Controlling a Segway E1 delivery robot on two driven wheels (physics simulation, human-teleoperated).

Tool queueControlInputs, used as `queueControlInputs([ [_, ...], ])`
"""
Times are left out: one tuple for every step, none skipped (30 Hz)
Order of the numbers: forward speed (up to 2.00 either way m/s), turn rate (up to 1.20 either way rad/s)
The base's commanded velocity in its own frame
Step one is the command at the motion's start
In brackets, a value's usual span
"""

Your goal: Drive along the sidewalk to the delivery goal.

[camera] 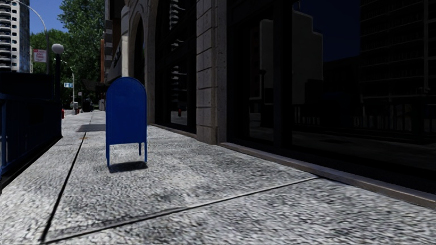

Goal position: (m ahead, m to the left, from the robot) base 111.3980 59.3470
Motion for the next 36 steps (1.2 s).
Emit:
queueControlInputs([
  [2.00,0.00],
  [2.00,0.00],
  [2.00,0.00],
  [2.00,0.00],
  [2.00,0.00],
  [2.00,0.00],
  [2.00,0.00],
  [2.00,0.00],
  [2.00,0.00],
  [2.00,0.00],
  [2.00,0.13],
  [2.00,0.13],
  [2.00,0.23],
  [2.00,0.27],
  [2.00,0.27],
  [2.00,0.28],
  [2.00,0.28],
  [2.00,0.28],
  [2.00,0.28],
  [2.00,0.31],
  [2.00,0.31],
  [2.00,0.35],
  [2.00,0.42],
  [2.00,0.46],
  [2.00,0.47],
  [2.00,0.47],
  [2.00,0.47],
  [2.00,0.47],
  [2.00,0.47],
  [2.00,0.47],
  [2.00,0.47],
  [2.00,0.47],
  [2.00,0.47],
  [2.00,0.47],
  [2.00,0.47],
  [2.00,0.47],
])
